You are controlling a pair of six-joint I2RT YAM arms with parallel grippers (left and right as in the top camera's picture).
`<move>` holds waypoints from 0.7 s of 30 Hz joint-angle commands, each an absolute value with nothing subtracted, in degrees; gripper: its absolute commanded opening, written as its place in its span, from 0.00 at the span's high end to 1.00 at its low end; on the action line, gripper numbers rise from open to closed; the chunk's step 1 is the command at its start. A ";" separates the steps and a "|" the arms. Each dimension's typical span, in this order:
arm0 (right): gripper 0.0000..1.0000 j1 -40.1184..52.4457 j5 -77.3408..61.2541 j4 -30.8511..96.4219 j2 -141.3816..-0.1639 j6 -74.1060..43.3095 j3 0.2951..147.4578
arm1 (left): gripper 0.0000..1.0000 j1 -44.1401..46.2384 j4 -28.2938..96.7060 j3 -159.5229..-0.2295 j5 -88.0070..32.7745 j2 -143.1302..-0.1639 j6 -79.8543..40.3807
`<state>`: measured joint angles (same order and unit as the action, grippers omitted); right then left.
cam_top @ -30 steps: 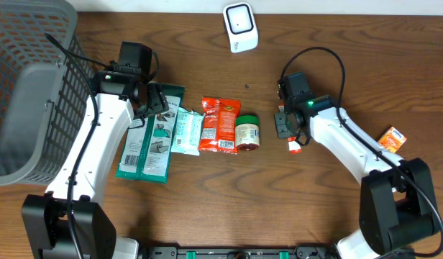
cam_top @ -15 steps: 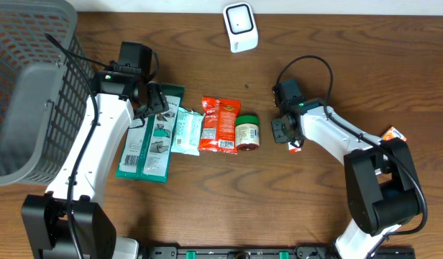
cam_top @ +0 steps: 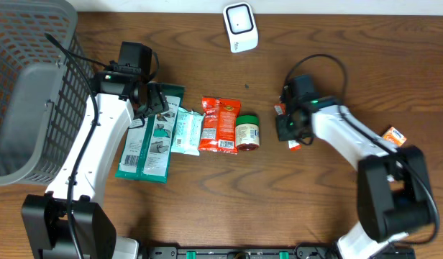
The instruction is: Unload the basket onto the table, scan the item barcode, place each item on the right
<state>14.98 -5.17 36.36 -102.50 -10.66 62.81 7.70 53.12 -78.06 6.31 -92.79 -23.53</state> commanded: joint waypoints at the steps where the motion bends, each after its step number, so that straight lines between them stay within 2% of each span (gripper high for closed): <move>1: 0.99 10.44 -20.29 36.77 -98.08 -10.61 62.61 | 0.16 7.68 53.28 -77.89 6.63 -92.90 -23.16; 4: 0.99 5.28 -31.83 35.97 -98.76 -10.61 61.69 | 0.16 7.68 53.28 -77.89 6.63 -92.90 -23.16; 9: 0.99 0.62 -39.48 28.64 -100.47 -10.41 57.23 | 0.16 7.68 53.28 -77.89 6.63 -92.90 -23.16; 16: 0.99 -2.33 -35.66 25.85 -100.66 -10.59 53.54 | 0.16 7.68 53.28 -77.89 6.63 -92.90 -23.16; 18: 0.92 -1.19 -35.40 25.41 -100.62 -10.52 53.58 | 0.16 7.68 53.25 -77.89 6.63 -92.90 -23.16; 21: 0.69 1.74 -32.77 25.19 -100.62 -10.20 54.30 | 0.16 7.68 53.28 -77.89 6.63 -92.90 -23.16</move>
<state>-1.30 -34.70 25.41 -100.44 -10.70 53.63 7.70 53.12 -78.06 6.31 -92.79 -23.53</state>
